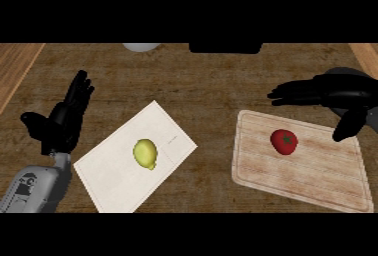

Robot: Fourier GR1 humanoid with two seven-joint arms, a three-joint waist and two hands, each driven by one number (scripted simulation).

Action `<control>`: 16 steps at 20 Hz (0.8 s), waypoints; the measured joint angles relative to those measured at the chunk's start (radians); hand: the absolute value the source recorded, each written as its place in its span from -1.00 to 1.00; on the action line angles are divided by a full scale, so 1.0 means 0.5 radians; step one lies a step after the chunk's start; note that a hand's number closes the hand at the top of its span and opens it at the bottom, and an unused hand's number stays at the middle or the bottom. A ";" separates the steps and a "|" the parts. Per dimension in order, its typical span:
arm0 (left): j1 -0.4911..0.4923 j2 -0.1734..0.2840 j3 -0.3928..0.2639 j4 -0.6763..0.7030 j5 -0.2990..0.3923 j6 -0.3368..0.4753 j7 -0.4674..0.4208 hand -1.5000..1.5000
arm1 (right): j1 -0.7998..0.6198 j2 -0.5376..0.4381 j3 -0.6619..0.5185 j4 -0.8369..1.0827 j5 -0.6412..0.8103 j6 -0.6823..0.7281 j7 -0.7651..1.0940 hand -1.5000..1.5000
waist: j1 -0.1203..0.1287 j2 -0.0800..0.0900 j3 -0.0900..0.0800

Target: Pick the tomato from the cutting board and place it in the pan

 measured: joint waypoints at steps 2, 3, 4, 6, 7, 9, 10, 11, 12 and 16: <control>-0.017 0.008 0.013 -0.013 0.002 -0.002 0.025 0.00 | 0.007 0.027 0.052 0.027 0.042 -0.029 -0.020 -1.00 | -0.001 -0.001 0.000; -0.025 0.022 0.030 -0.003 0.007 -0.016 0.023 0.00 | 0.002 0.044 0.072 0.054 0.067 -0.049 -0.035 -1.00 | 0.000 0.001 0.000; -0.005 0.019 0.032 -0.016 0.012 -0.025 0.019 0.00 | 0.002 0.046 0.088 0.053 0.085 -0.058 -0.040 -1.00 | -0.003 -0.002 0.001; 0.011 0.021 0.037 -0.042 0.012 -0.029 0.039 0.00 | 0.000 0.075 0.117 0.084 0.121 -0.087 -0.057 -1.00 | -0.004 -0.003 0.001; 0.030 0.023 0.034 -0.071 0.009 -0.032 0.050 0.00 | 0.007 0.081 0.130 0.092 0.140 -0.104 -0.068 -1.00 | -0.005 -0.005 0.001; 0.030 0.022 0.048 -0.062 0.005 -0.039 0.044 0.00 | -0.001 0.119 0.147 0.113 0.182 -0.124 -0.071 -1.00 | -0.012 -0.006 0.001; 0.024 0.012 0.044 -0.061 -0.008 -0.030 0.050 0.00 | -0.005 0.141 0.156 0.136 0.209 -0.138 -0.076 -1.00 | -0.014 -0.006 0.000; 0.009 0.005 0.051 -0.033 -0.012 -0.033 0.042 0.00 | -0.012 0.145 0.158 0.132 0.229 -0.142 -0.074 -1.00 | -0.020 -0.006 0.001; 0.014 0.004 0.055 -0.038 -0.017 -0.037 0.042 0.00 | -0.010 0.180 0.166 0.143 0.267 -0.156 -0.062 -1.00 | -0.022 -0.008 0.000; 0.057 0.001 0.070 -0.087 -0.035 -0.047 0.064 0.00 | -0.013 0.228 0.156 0.209 0.437 -0.240 -0.066 -1.00 | -0.027 -0.010 0.000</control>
